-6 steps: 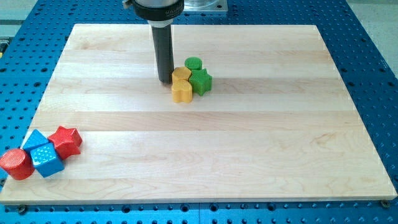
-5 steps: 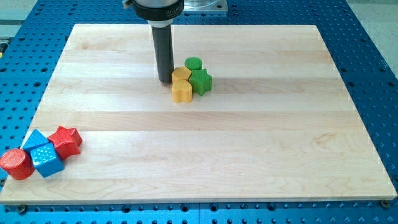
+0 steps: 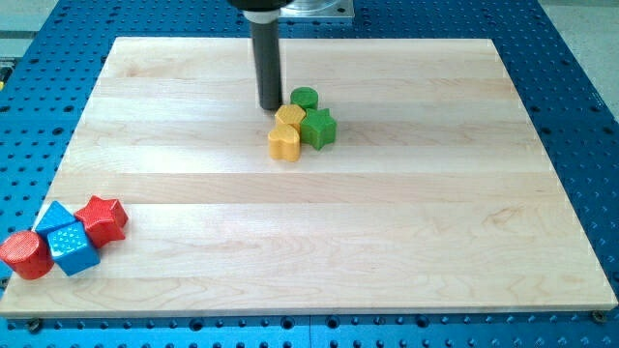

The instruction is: Move the hexagon to the left center

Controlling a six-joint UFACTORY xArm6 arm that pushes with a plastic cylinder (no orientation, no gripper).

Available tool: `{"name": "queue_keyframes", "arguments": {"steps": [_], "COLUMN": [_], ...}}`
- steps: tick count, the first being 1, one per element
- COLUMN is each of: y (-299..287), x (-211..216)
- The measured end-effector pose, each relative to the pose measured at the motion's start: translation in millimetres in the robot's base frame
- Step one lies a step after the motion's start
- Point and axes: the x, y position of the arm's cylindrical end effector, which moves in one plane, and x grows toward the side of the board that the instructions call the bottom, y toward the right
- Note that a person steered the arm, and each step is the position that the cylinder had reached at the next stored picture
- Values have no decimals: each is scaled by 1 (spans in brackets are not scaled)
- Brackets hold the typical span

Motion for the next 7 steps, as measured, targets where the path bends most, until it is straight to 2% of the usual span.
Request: {"name": "queue_keyframes", "arguments": {"steps": [1, 3, 4, 7], "y": [23, 76, 57, 39], "x": [29, 48, 70, 74]}}
